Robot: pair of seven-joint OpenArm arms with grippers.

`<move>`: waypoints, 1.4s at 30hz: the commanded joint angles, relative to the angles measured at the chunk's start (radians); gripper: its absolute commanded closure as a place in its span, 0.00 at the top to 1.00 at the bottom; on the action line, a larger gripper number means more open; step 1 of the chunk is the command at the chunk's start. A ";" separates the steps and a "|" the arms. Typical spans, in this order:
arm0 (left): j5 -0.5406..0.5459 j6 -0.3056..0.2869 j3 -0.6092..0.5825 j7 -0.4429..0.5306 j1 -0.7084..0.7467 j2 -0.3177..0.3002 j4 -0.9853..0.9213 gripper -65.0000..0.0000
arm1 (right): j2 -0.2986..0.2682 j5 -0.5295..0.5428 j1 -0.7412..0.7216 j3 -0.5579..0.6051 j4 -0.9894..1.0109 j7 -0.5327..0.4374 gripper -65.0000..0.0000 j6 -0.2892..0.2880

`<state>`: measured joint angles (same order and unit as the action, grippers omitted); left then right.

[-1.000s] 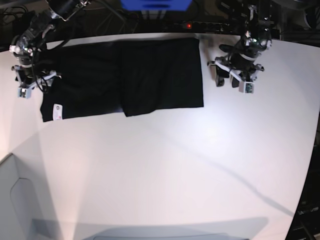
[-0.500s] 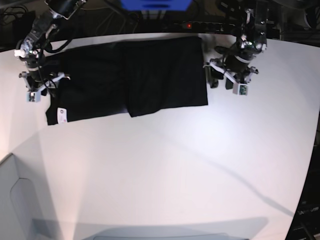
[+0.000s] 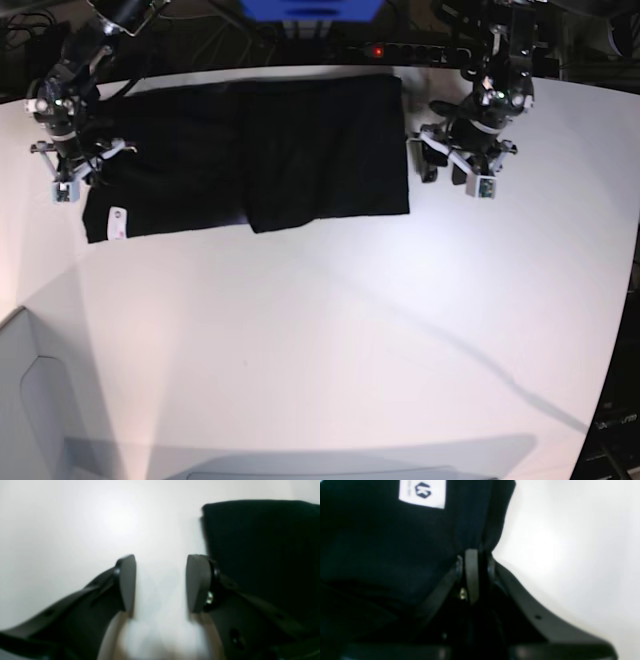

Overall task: Fold the T-shirt properly
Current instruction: 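Open the left gripper and move it back beside the folded shirt, then lift the strip end with the right gripper and fold it over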

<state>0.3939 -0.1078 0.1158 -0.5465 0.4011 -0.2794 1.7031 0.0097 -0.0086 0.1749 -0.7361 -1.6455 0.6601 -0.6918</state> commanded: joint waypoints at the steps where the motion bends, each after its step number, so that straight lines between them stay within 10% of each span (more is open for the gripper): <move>1: 0.001 0.003 0.002 0.013 -0.006 0.006 0.013 0.49 | 0.003 0.015 -0.007 -0.003 -0.046 -0.023 0.00 -0.006; 19: 0.001 0.003 -0.021 0.013 -0.029 0.022 -0.061 0.49 | 0.147 0.017 0.021 0.074 -0.305 0.125 0.00 -0.006; 28: 0.001 0.003 -0.021 0.013 -0.029 0.022 -0.062 0.49 | 0.147 0.286 0.154 0.361 -0.379 0.223 0.00 -0.006; 42: 0.001 0.004 -0.021 0.013 -0.028 0.022 -0.058 0.49 | 0.147 0.310 0.142 0.838 -0.374 0.214 0.00 -0.006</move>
<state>0.3943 -0.1089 0.0952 -0.4923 0.3653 -0.2520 1.6428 0.1490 0.2722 0.3279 0.0994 -2.0018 0.9058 -0.6922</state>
